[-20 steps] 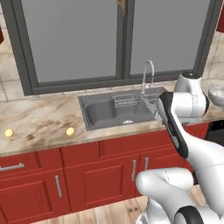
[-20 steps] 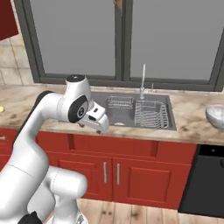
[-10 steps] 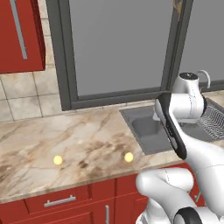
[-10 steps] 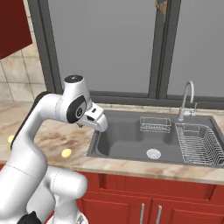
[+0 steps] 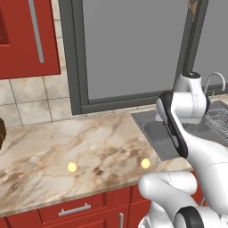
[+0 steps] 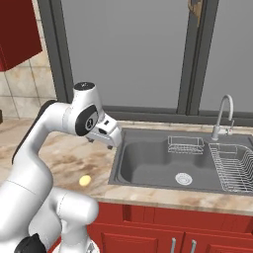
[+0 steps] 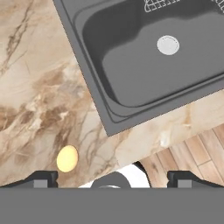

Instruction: Gather the eggs and milk located in the vicinity of the sink area and place them right next to the bowl.

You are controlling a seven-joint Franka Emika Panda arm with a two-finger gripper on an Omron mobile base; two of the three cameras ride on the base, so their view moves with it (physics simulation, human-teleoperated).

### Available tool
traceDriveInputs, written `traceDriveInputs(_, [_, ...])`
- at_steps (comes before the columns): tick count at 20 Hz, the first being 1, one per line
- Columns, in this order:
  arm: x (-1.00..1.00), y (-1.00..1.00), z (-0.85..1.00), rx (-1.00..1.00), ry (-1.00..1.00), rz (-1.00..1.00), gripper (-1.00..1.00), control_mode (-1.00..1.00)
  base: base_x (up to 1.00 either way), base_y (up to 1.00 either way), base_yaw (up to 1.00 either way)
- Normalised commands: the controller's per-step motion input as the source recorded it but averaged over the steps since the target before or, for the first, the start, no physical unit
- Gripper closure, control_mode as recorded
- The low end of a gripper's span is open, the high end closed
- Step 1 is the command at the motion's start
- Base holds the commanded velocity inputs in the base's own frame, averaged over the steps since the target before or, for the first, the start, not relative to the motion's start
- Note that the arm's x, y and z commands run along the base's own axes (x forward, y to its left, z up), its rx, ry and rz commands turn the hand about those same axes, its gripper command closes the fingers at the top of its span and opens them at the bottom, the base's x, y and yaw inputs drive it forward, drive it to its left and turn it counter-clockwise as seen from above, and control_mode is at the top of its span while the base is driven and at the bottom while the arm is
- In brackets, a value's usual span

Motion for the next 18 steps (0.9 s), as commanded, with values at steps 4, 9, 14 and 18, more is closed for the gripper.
traceDriveInputs(4, [0.00,0.00,0.00,0.00,0.00,0.00,-1.00,1.00,0.00,0.00,0.00])
traceDriveInputs(9, [0.00,0.00,0.00,0.00,0.00,0.00,-1.00,1.00,0.00,0.00,0.00])
traceDriveInputs(14, [0.15,0.49,-0.41,0.04,0.00,0.05,-1.00,-1.00,0.00,0.00,0.00])
traceDriveInputs(18, [0.29,0.66,-0.19,0.01,0.16,0.11,-1.00,-1.00,0.00,0.00,0.00])
